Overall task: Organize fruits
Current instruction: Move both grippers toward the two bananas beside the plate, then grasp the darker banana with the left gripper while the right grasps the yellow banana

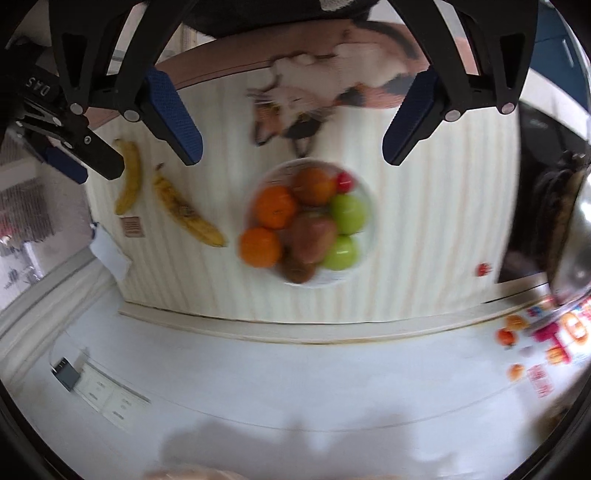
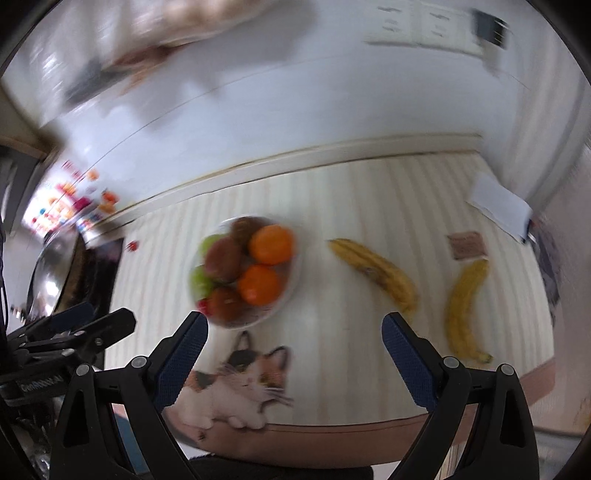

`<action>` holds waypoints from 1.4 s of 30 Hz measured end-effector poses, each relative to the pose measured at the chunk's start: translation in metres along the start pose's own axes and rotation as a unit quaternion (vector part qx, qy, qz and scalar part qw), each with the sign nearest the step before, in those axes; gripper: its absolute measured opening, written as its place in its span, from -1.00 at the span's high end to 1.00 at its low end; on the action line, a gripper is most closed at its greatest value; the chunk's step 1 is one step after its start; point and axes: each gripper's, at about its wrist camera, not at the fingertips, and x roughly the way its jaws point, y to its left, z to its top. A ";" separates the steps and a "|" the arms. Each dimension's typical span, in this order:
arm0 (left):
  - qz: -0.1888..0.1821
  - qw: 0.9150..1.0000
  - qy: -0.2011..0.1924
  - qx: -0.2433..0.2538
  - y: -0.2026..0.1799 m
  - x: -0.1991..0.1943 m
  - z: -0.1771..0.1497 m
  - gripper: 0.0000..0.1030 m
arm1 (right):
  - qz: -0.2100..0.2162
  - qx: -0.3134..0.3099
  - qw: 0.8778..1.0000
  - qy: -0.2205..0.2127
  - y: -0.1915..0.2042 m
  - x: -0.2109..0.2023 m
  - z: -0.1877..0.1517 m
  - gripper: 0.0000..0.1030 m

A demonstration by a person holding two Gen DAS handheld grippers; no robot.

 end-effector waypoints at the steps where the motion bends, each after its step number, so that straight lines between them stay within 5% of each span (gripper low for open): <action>1: -0.010 1.000 0.008 0.007 -0.015 0.010 0.006 -0.94 | -0.007 0.021 1.000 0.000 -0.022 0.003 0.002 -0.88; 7: -0.039 0.997 0.059 0.031 -0.085 0.073 0.034 -0.94 | -0.045 0.089 0.995 0.007 -0.115 0.027 0.006 -0.35; 15: -0.069 0.979 0.190 -0.031 -0.146 0.204 0.065 -0.80 | -0.058 0.151 0.986 0.045 -0.208 0.086 0.005 -0.25; 21: -0.055 0.970 0.236 -0.034 -0.178 0.260 0.066 -0.54 | -0.045 0.158 0.982 0.088 -0.234 0.128 0.004 -0.20; 25: -0.015 0.975 0.220 0.012 -0.199 0.265 0.063 -0.51 | -0.035 0.152 0.981 0.114 -0.237 0.147 0.005 -0.20; 27: 0.009 0.978 0.200 0.052 -0.209 0.259 0.060 -0.19 | -0.031 0.146 0.981 0.125 -0.237 0.156 0.003 -0.20; 31: 0.035 0.976 0.188 0.104 -0.216 0.256 0.050 -0.02 | -0.028 0.135 0.981 0.137 -0.234 0.166 -0.001 -0.20; 37: 0.020 0.975 0.195 0.103 -0.203 0.252 0.039 0.04 | -0.029 0.122 0.981 0.145 -0.226 0.179 -0.009 -0.14; 42: -0.018 0.973 0.224 0.052 -0.186 0.264 0.044 -0.05 | -0.037 0.105 0.984 0.142 -0.216 0.184 -0.008 -0.11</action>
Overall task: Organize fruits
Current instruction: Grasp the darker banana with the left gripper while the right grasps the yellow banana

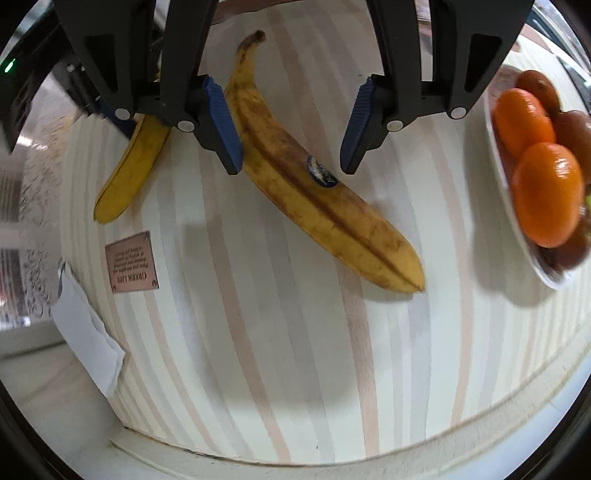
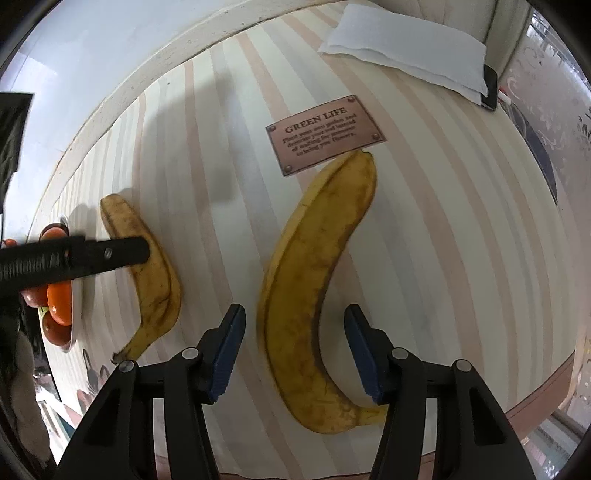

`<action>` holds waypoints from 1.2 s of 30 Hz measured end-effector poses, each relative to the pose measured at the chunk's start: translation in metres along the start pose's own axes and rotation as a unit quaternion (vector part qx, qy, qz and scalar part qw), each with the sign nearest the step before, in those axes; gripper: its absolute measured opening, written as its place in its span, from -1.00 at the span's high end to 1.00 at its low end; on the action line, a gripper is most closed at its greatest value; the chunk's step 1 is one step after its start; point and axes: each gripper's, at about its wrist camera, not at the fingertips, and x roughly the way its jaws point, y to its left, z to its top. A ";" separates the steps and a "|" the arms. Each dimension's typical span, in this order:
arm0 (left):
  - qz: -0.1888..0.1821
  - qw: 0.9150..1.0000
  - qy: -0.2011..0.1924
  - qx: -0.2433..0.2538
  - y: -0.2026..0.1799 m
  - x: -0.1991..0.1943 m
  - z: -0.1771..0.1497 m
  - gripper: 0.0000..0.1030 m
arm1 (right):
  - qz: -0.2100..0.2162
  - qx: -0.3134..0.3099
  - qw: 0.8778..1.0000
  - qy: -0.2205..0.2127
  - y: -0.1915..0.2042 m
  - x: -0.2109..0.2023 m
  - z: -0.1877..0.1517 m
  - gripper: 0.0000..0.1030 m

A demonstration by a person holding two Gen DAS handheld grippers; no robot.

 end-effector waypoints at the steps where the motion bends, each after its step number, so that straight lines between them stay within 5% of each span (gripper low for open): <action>1: -0.005 1.000 0.004 -0.005 0.001 0.002 0.001 -0.05 | -0.002 -0.004 1.000 -0.002 0.003 0.000 0.000 -0.02; 5: -0.003 1.000 0.013 -0.010 -0.005 0.011 0.004 -0.02 | 0.008 -0.001 1.000 0.002 0.004 0.000 -0.004 0.24; 10: 0.025 0.999 0.012 0.022 -0.014 0.022 0.001 0.09 | 0.016 0.000 1.000 0.004 0.002 -0.001 -0.011 0.28; 18: 0.011 0.998 0.032 0.046 0.008 0.019 -0.047 0.36 | 0.042 -0.001 0.999 0.011 0.002 -0.003 -0.031 0.30; 26: -0.020 0.997 0.059 0.038 0.041 0.026 -0.104 0.37 | 0.069 -0.022 0.996 0.054 0.013 -0.001 -0.074 0.31; 31: -0.030 0.998 0.061 0.005 0.057 0.035 -0.110 0.17 | 0.054 -0.015 0.998 0.040 0.020 0.002 -0.082 0.30; 36: -0.001 0.999 0.039 0.021 0.043 0.046 -0.103 0.20 | 0.037 0.004 0.999 0.022 0.032 0.004 -0.082 0.25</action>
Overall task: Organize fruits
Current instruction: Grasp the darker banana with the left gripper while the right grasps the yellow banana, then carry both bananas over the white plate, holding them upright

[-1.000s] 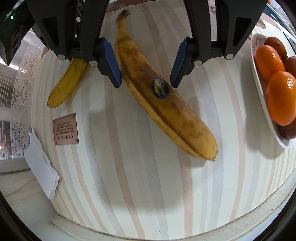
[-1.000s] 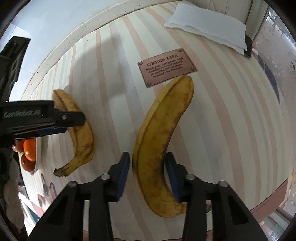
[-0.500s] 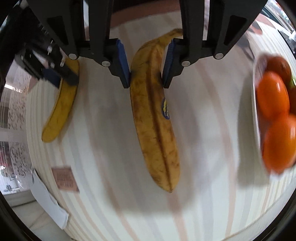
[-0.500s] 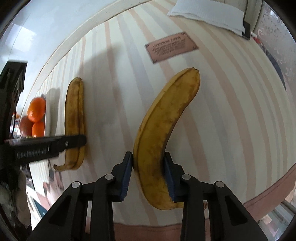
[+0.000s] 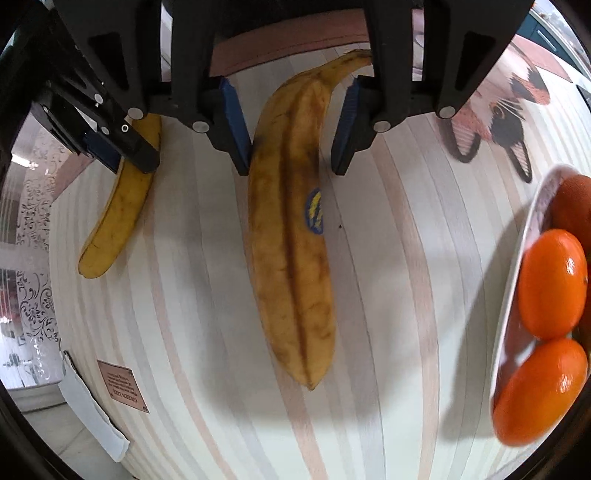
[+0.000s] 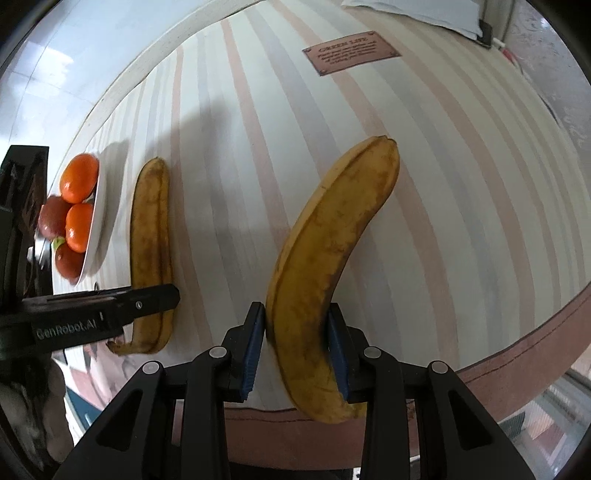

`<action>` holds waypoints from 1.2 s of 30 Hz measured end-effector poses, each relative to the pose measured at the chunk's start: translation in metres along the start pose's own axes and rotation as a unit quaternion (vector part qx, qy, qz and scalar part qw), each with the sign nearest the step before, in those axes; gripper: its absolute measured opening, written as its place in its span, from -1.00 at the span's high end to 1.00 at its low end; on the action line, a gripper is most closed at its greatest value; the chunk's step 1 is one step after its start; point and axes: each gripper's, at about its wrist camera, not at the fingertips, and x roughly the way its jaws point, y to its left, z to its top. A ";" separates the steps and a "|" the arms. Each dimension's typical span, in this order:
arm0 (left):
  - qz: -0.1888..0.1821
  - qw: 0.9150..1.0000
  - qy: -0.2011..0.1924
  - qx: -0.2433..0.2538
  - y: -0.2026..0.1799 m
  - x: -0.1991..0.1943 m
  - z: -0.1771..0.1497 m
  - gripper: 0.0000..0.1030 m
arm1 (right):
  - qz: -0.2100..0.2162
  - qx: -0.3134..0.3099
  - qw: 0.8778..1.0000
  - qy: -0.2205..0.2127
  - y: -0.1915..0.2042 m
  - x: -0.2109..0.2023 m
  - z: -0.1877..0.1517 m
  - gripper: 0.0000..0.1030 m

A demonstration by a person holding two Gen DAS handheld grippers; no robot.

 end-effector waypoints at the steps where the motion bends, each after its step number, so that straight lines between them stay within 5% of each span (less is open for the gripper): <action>1: 0.003 1.000 -0.002 0.002 -0.005 0.000 0.001 0.20 | -0.003 0.004 1.000 -0.004 0.002 0.000 0.000 0.25; 12: 0.023 0.999 -0.030 0.028 -0.024 -0.002 0.001 0.37 | -0.061 -0.023 0.996 -0.056 0.019 0.002 0.008 0.27; 24: -0.016 0.996 -0.080 0.023 -0.008 -0.046 -0.023 0.39 | 0.030 -0.037 0.997 -0.065 0.038 -0.020 0.005 0.29; 36: -0.062 0.987 -0.146 -0.035 0.060 -0.130 -0.040 0.40 | 0.094 -0.125 0.984 -0.081 0.128 -0.070 0.022 0.29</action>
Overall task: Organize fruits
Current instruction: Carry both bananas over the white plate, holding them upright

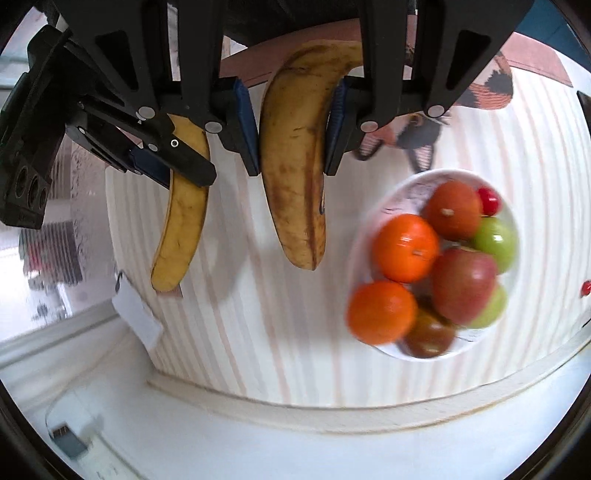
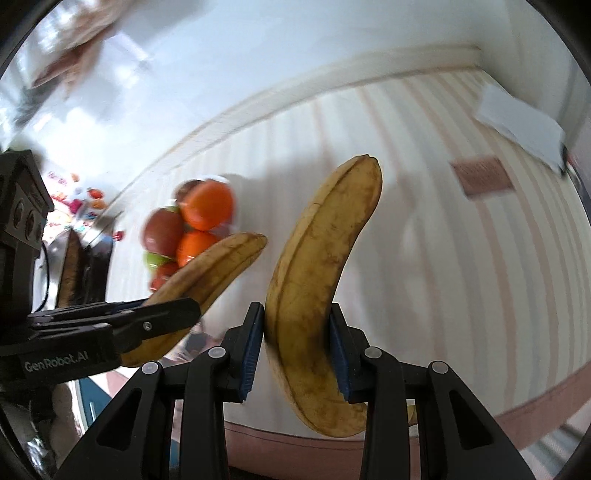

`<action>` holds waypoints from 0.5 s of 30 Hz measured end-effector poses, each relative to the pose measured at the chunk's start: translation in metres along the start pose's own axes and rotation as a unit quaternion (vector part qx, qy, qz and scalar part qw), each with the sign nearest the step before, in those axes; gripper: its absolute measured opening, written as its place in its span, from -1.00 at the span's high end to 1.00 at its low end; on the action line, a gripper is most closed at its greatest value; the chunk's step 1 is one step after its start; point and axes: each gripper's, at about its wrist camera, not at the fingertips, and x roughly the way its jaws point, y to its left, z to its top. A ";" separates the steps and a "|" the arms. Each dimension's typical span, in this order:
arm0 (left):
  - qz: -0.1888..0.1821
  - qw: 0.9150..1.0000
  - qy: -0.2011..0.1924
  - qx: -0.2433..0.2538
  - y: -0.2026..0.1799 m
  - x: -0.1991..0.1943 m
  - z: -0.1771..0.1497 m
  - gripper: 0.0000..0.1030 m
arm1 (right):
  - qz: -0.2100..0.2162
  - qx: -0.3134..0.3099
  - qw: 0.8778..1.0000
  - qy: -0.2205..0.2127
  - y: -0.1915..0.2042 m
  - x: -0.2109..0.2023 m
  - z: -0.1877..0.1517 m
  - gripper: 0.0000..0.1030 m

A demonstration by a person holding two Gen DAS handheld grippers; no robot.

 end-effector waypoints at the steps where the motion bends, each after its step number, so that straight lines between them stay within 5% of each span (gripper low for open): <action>1: -0.004 1.000 -0.004 -0.007 0.005 -0.006 0.003 0.40 | 0.004 -0.006 1.000 0.000 0.008 0.000 0.003 0.29; 15: -0.038 0.992 -0.068 -0.103 0.103 -0.088 0.036 0.40 | 0.065 -0.063 0.996 0.023 0.101 0.033 0.069 0.29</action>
